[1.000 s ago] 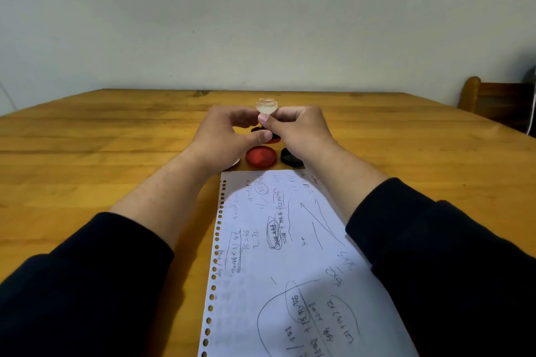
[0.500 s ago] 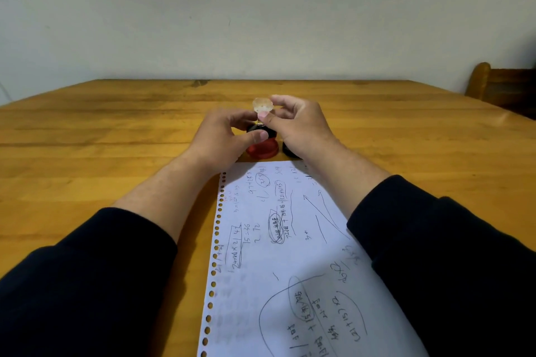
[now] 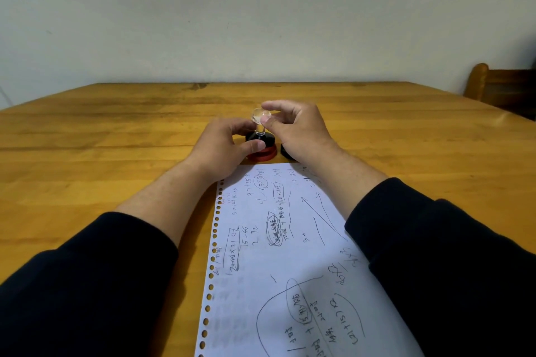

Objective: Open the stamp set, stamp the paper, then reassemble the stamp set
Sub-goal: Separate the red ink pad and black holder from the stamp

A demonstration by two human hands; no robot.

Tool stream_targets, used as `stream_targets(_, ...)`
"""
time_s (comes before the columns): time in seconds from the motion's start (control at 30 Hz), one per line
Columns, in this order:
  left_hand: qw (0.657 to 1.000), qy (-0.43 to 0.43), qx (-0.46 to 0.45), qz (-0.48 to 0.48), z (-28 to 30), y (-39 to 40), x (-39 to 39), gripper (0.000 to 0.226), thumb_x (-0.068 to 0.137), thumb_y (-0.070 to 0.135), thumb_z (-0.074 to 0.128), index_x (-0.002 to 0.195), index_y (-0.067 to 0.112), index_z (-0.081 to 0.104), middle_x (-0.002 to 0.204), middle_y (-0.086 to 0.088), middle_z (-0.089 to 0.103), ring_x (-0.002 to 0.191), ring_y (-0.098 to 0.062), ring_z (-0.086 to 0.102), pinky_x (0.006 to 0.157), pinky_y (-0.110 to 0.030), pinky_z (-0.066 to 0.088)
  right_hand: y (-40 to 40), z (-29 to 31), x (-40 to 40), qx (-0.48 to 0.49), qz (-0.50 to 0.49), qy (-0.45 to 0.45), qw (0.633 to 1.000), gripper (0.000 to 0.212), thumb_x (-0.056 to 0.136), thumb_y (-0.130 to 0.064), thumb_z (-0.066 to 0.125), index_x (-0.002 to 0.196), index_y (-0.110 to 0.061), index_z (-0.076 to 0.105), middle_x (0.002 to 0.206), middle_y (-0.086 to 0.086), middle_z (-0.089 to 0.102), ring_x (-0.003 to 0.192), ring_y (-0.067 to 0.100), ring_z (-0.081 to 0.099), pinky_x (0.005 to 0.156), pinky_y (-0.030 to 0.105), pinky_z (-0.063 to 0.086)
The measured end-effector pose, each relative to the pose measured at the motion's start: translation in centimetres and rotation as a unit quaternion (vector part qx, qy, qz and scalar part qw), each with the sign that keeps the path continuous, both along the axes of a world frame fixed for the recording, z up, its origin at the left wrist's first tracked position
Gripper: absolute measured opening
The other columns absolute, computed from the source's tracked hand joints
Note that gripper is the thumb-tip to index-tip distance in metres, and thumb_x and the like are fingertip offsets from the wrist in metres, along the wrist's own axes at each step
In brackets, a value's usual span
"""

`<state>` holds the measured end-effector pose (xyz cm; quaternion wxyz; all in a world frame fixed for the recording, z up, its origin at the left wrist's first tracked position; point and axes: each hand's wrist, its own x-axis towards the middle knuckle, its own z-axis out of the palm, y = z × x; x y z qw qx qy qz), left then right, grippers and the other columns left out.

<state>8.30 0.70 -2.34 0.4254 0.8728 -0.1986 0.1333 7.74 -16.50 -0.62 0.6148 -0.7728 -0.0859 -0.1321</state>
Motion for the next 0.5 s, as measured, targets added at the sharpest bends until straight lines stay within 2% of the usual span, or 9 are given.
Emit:
stream_targets(0.1, 1.000, 0.000, 0.000, 0.006, -0.08, 0.00, 0.06, 0.026, 0.087, 0.015, 0.082, 0.112, 0.011, 0.078, 0.108, 0.000, 0.078, 0.099, -0.007, 0.068, 0.088, -0.016, 0.045, 0.09, -0.05, 0.07, 0.001, 0.001, 0.003, 1.000, 0.029, 0.092, -0.018, 0.078, 0.121, -0.017, 0.077, 0.099, 0.010, 0.079, 0.090, 0.017, 0.073, 0.083, 0.025, 0.057)
stream_targets(0.23, 1.000, -0.002, 0.008, 0.011, -0.32, 0.11, 0.35, 0.021, 0.086, 0.016, 0.083, 0.106, 0.017, 0.078, 0.101, 0.007, 0.076, 0.091, 0.011, 0.063, 0.079, 0.001, 0.039, 0.09, -0.20, 0.20, -0.003, 0.000, -0.001, 1.000, 0.028, 0.092, -0.017, 0.079, 0.120, -0.016, 0.077, 0.097, 0.010, 0.079, 0.097, 0.025, 0.076, 0.090, 0.033, 0.060)
stream_targets(0.37, 1.000, 0.003, 0.012, 0.012, -0.41, 0.14, 0.50, 0.021, 0.085, 0.017, 0.083, 0.105, 0.020, 0.077, 0.098, 0.010, 0.075, 0.091, 0.014, 0.061, 0.078, 0.000, 0.038, 0.12, -0.38, 0.36, -0.013, 0.000, -0.001, 1.000, 0.028, 0.092, -0.014, 0.078, 0.120, -0.017, 0.076, 0.093, 0.008, 0.078, 0.097, 0.027, 0.077, 0.094, 0.040, 0.062)
stream_targets(0.5, 1.000, 0.000, 0.012, 0.002, -0.50, 0.09, 0.54, 0.019, 0.085, 0.015, 0.083, 0.101, 0.023, 0.076, 0.093, 0.017, 0.073, 0.084, 0.023, 0.061, 0.076, 0.003, 0.037, 0.12, -0.53, 0.45, -0.019, -0.002, -0.004, 1.000, 0.029, 0.092, -0.014, 0.078, 0.120, -0.018, 0.076, 0.095, 0.008, 0.079, 0.097, 0.025, 0.077, 0.094, 0.040, 0.062)
